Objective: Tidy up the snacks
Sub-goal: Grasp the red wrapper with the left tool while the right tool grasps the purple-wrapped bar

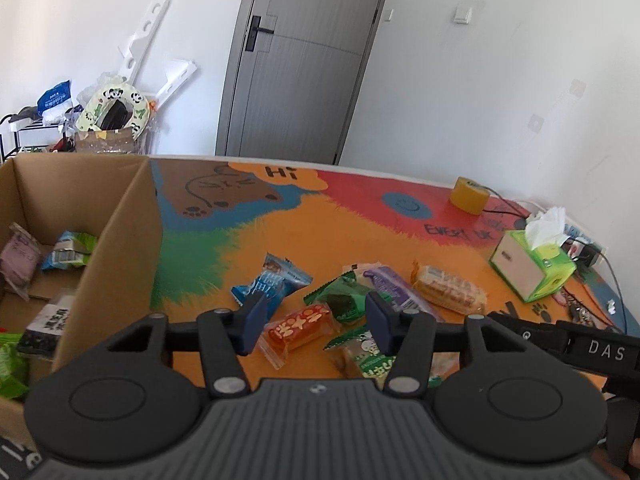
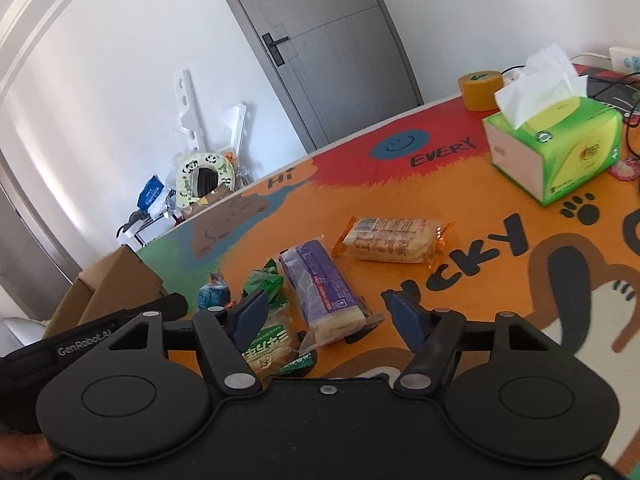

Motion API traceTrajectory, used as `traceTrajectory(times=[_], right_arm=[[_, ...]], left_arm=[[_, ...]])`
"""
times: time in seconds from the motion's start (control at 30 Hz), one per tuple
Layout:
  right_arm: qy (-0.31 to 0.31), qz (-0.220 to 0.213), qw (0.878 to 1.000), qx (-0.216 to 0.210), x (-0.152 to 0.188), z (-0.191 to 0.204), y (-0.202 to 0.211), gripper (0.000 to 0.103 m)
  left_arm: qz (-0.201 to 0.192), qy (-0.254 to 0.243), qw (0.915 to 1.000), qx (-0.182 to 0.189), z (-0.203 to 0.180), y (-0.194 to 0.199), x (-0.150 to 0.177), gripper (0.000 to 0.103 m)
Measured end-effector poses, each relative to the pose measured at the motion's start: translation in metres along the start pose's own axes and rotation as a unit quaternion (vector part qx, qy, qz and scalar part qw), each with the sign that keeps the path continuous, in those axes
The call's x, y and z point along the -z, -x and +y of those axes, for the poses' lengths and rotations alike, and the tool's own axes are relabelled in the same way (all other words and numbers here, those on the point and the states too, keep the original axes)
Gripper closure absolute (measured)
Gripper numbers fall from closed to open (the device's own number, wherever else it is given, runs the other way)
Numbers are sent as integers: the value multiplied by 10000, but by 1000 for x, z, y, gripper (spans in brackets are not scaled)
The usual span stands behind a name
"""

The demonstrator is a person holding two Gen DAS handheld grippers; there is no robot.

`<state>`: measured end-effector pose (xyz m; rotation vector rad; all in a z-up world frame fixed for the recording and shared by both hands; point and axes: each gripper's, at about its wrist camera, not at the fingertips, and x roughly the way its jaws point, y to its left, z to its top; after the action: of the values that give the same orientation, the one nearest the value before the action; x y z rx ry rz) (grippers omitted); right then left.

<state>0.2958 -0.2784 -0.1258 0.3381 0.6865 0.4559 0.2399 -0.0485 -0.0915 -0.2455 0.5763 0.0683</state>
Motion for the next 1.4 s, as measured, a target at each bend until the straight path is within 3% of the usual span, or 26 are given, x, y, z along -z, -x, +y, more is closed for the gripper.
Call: traceTrajectory(times=[0.6,0.77,1.0,1.4], right_arm=[[105,233,9996,-155,-6,7,-51,35],[165,383,9991,-99,-3,8,-62,36],[260,448,9987,23,6,8,-58,59],[97,413,9991,52,21,2,-29,63]], left_arm=[[313,-40,9993,-204,-1,-49,6,51],[406,-27,9990,-180,-1,-55,9,57],[423,13,9991,-62,-2,-53,16,71],[438,97,9990,24,-2,-32,28,78]])
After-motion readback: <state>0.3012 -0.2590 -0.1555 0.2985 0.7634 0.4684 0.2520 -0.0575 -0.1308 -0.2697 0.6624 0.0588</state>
